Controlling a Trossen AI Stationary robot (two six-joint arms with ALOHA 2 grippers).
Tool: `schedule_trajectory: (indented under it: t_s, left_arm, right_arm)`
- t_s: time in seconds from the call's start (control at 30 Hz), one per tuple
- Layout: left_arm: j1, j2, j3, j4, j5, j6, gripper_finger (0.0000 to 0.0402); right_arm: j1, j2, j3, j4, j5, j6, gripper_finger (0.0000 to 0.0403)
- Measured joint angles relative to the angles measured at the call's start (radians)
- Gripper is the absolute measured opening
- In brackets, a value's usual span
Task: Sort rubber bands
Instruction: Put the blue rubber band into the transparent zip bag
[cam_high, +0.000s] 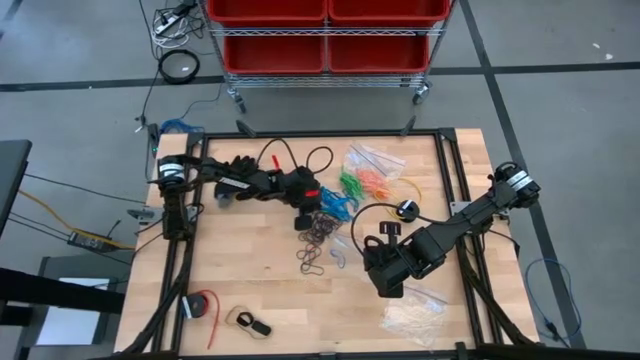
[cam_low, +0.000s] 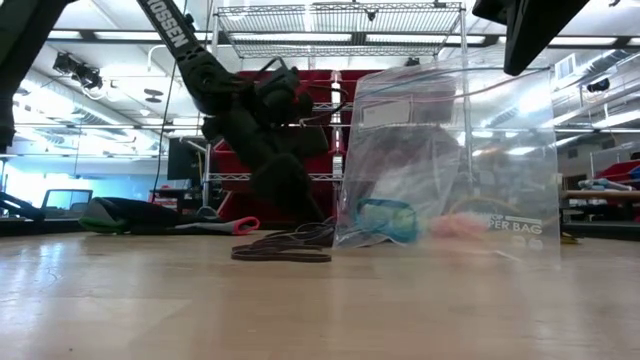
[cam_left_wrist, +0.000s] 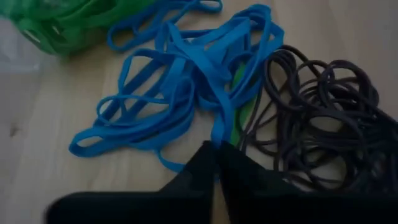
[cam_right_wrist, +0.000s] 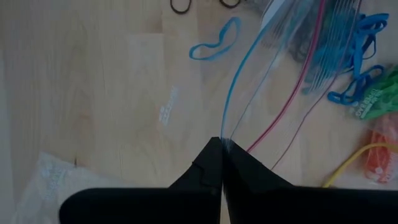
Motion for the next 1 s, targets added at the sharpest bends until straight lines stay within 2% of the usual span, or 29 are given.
schedule_trajectory:
  t_s: [0.07, 0.23, 0.43, 0.63, 0.73, 1.0]
  left_arm:
    - [0.000, -0.008, 0.000, -0.007, 0.000, -0.029, 0.0009]
    - [-0.004, -0.064, 0.009, -0.072, 0.000, -0.074, 0.0004]
    - [-0.040, -0.200, 0.018, -0.212, -0.006, -0.094, 0.0002]
    - [-0.087, -0.329, 0.019, -0.324, -0.122, -0.097, 0.0001]
    - [-0.110, -0.378, 0.019, -0.336, -0.180, -0.103, 0.0001]
    - [-0.188, -0.488, 0.019, -0.201, -0.199, -0.134, 0.0001]
  right_arm:
    - [0.000, 0.000, 0.000, 0.001, 0.000, -0.001, 0.0000]
    - [0.002, 0.000, 0.000, 0.000, -0.001, -0.002, 0.0000]
    - [0.006, 0.000, 0.000, 0.002, -0.001, -0.002, 0.0000]
    - [0.007, 0.000, 0.000, 0.008, -0.004, -0.002, 0.0000]
    - [0.008, 0.000, 0.000, 0.013, -0.004, -0.003, 0.0000]
    - [0.008, 0.000, 0.000, 0.061, -0.004, -0.039, 0.0000]
